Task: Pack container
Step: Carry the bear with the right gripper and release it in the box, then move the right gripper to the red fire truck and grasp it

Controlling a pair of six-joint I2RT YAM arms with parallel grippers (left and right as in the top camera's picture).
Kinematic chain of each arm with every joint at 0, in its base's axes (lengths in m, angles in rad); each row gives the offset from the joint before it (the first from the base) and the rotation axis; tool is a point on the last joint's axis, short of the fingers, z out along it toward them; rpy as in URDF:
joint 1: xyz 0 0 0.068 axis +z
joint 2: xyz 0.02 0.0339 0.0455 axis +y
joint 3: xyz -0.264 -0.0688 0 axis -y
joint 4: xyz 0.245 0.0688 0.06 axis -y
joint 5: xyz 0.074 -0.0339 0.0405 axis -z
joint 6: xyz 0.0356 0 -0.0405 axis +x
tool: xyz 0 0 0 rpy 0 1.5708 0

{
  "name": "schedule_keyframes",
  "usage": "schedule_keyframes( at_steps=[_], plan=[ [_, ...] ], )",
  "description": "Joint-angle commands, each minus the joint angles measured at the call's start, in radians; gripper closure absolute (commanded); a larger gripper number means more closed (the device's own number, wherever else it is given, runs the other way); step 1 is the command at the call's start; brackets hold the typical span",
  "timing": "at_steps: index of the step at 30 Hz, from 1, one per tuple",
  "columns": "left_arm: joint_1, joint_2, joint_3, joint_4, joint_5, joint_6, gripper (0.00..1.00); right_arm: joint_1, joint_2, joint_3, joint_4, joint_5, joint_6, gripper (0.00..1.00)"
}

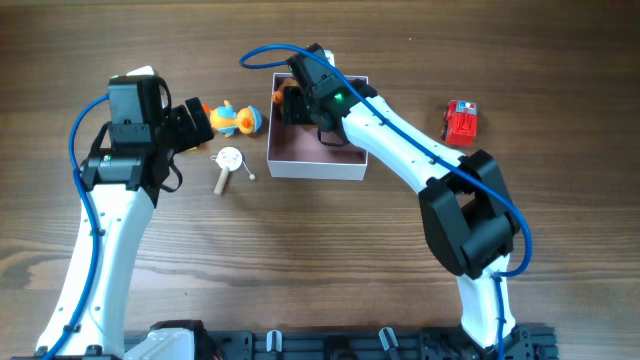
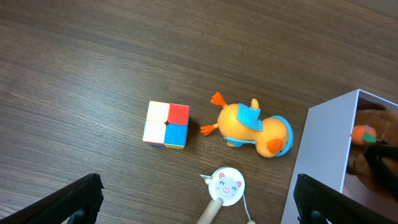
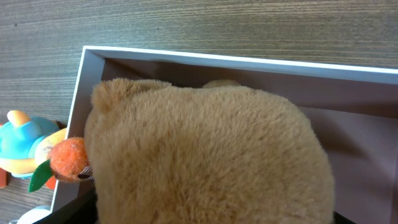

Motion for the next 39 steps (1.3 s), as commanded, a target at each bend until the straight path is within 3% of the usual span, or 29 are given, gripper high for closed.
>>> schedule_keyframes(
  at_steps=[1,7,9,10,12,13,14,20,26,29,32,34,39],
  plan=[
    [0.006,0.003,0.022,0.003,-0.010,0.013,0.00,-0.004,0.015,-0.007,-0.009,-0.009,-0.052,0.25],
    [0.006,0.003,0.022,0.003,-0.010,0.013,0.00,-0.005,0.013,-0.007,-0.066,-0.008,-0.073,0.36],
    [0.006,0.003,0.022,0.003,-0.010,0.013,0.00,-0.005,0.013,-0.007,-0.061,-0.025,-0.070,0.35],
    [0.006,0.003,0.022,0.003,-0.010,0.013,0.00,-0.005,0.013,-0.007,-0.055,-0.041,-0.060,0.34],
    [0.006,0.003,0.022,0.003,-0.010,0.013,0.00,-0.005,0.013,-0.007,-0.044,-0.058,-0.012,0.19],
    [0.006,0.003,0.022,0.003,-0.010,0.013,0.00,-0.005,0.013,-0.007,-0.043,-0.058,0.000,0.05],
    [0.006,0.003,0.022,0.003,-0.010,0.013,0.00,-0.005,0.013,-0.007,-0.050,-0.058,0.006,0.00],
    [0.006,0.003,0.022,0.003,-0.010,0.013,0.00,-0.005,-0.027,-0.007,-0.092,-0.061,-0.073,0.08],
    [0.006,0.003,0.022,0.003,-0.010,0.013,0.00,-0.038,-0.265,-0.007,-0.172,0.124,-0.137,0.05],
    [0.006,0.003,0.022,0.003,-0.010,0.013,0.00,-0.180,-0.374,-0.007,-0.294,0.139,-0.179,0.02],
    [0.006,0.003,0.022,0.003,-0.010,0.013,0.00,-0.383,-0.362,-0.007,-0.383,0.126,-0.190,0.01],
    [0.006,0.003,0.022,0.003,-0.010,0.013,0.00,-0.560,-0.315,-0.008,-0.418,-0.042,-0.234,0.01],
    [0.006,0.003,0.022,0.003,-0.010,0.013,0.00,-0.689,-0.172,-0.008,-0.451,-0.081,-0.275,0.01]
  ],
)
